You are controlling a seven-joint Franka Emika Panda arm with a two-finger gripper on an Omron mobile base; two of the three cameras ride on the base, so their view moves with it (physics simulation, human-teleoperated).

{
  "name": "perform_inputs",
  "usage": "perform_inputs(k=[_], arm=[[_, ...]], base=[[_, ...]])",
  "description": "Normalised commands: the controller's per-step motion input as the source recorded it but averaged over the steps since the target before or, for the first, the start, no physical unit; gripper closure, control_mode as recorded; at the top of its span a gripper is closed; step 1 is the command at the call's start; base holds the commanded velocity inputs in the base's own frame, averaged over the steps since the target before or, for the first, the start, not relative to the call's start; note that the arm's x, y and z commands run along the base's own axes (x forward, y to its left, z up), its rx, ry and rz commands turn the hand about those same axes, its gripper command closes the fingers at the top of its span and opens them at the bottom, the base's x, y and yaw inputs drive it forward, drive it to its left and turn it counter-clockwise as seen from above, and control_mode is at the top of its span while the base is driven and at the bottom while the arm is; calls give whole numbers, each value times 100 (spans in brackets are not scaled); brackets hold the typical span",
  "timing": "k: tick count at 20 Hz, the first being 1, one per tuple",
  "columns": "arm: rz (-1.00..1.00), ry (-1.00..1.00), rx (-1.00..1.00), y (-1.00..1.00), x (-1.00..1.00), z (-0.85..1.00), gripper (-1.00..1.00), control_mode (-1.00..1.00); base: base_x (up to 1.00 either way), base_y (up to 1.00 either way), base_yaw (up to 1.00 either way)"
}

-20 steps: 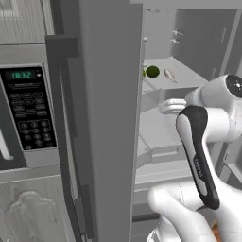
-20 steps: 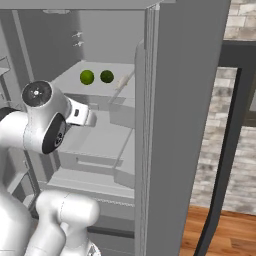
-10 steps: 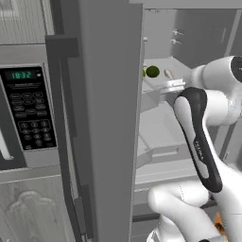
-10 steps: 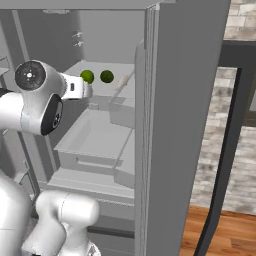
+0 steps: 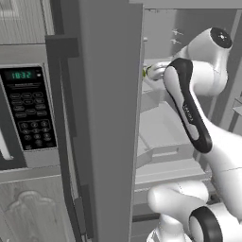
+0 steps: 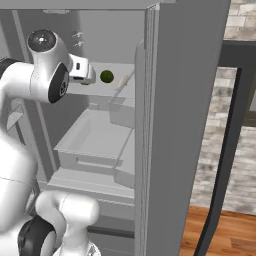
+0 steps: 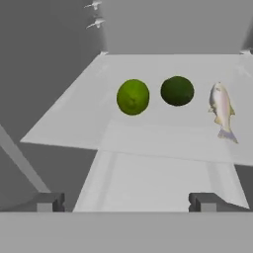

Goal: Place one lime and one fish in each tupperware on the nearby counter, to pack two identical lunches.

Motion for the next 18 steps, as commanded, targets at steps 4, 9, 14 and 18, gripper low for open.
perform_inputs(k=[4, 9, 14, 18], arm=[[-1, 0, 0, 1, 81, -14, -100, -100], [-4, 0, 0, 18, 88, -8, -100, -100], [-5, 0, 0, 32, 89, -10, -100, -100], [-5, 0, 0, 7, 60, -16, -100, -100]], base=[[0, 0, 0], [0, 0, 0], [0, 0, 0], [0, 0, 0]])
